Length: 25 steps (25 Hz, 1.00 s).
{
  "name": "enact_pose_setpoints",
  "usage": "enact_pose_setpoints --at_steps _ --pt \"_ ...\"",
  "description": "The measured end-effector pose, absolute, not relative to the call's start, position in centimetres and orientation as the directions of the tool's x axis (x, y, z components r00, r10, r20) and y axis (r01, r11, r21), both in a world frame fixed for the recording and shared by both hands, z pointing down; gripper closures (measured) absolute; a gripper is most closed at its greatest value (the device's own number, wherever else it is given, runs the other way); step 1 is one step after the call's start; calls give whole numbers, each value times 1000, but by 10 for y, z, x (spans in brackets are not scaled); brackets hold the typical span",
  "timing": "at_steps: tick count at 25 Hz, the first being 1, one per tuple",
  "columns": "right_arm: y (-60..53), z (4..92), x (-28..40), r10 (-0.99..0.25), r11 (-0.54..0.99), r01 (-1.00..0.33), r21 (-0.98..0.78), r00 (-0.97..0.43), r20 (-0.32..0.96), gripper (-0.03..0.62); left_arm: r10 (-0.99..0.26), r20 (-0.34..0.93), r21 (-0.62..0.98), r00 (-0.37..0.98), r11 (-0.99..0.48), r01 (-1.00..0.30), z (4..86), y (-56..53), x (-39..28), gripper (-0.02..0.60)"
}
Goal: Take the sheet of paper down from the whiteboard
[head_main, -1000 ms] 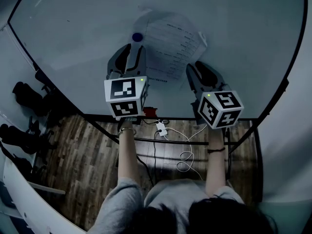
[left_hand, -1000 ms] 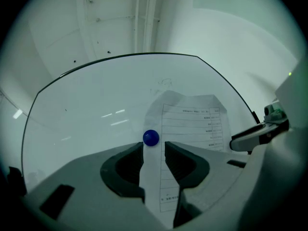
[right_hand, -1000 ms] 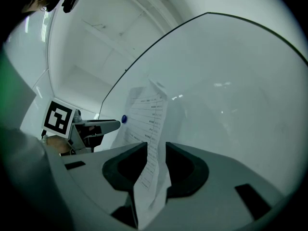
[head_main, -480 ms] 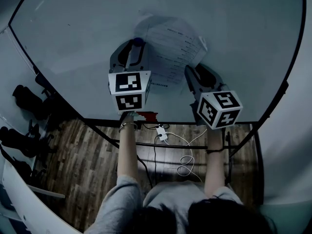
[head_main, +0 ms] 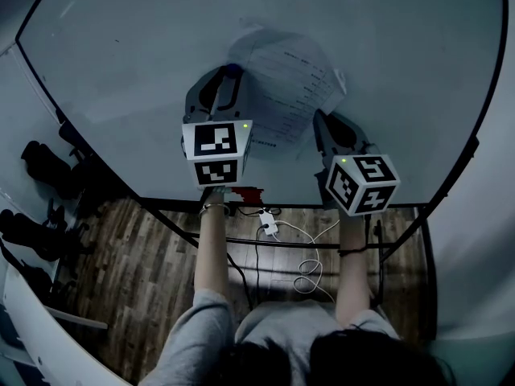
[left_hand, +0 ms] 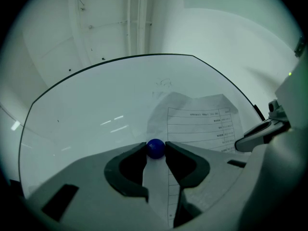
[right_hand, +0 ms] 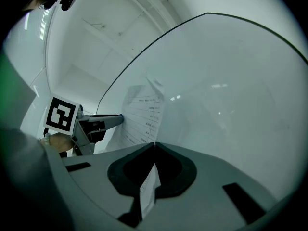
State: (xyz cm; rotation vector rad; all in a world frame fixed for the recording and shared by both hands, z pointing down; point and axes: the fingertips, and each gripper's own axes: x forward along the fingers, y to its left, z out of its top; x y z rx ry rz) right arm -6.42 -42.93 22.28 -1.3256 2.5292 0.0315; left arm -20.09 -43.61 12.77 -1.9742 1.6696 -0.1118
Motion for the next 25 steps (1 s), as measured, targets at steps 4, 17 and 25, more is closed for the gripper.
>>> enact_pose_setpoints --at_steps 4,17,25 --pt "-428 224 -62 -805 571 -812 -123 -525 -275 592 -931 -278 -457 238 -90 -885 128 -437 -200 456" --pt "-427 246 -49 -849 508 -842 -180 -455 -269 592 -921 -291 -446 259 -109 -889 133 -436 -202 456" --pt "-424 262 -30 -866 480 -854 -202 -424 -264 594 -917 -304 -433 259 -109 -895 142 -439 -197 456"
